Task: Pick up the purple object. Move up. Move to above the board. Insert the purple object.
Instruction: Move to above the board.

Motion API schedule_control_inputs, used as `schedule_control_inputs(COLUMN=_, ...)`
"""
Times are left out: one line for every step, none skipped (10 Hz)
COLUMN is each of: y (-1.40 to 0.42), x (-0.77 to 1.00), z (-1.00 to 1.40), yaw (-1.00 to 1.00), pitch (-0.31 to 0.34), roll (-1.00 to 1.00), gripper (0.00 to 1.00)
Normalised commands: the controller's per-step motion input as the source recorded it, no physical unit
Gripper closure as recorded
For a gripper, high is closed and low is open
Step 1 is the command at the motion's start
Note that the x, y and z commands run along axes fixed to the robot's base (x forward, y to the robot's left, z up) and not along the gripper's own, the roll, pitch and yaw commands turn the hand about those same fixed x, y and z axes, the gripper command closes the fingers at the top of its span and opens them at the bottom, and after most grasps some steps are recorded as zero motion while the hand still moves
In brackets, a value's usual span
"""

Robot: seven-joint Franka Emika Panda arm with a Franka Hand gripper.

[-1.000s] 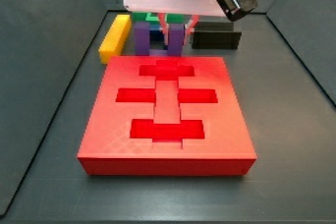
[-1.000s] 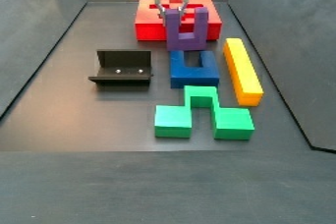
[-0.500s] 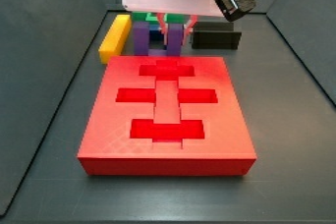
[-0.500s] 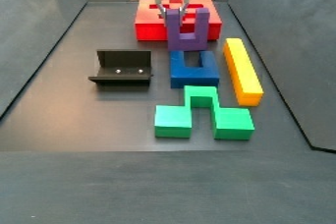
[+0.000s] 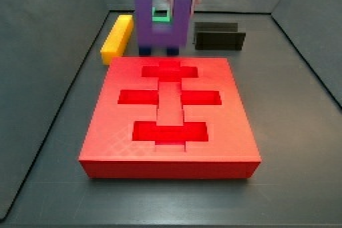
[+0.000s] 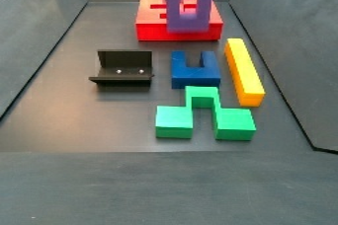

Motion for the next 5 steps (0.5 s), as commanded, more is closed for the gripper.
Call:
schedule_control_inputs(y=0.0, x=-0.05, z=1.4, yaw=-0.01, pitch=0.021, roll=-0.01, gripper=1.0)
schedule_control_inputs(y=0.0, x=-0.01, z=1.4, yaw=-0.01, pitch=0.006, roll=-0.04, gripper=1.0)
schedule_control_inputs(y=0.01, x=0.04, z=1.4, yaw=0.0, pitch=0.07, roll=-0.03, gripper=1.0)
schedule_control_inputs(y=0.0, x=0.03, z=0.8, yaw=-0.01, pitch=0.081, roll=-0.03, gripper=1.0)
schedule_control_inputs(y=0.01, x=0.03, z=0.24, yaw=-0.01, pitch=0.069, roll=-0.04, gripper=1.0)
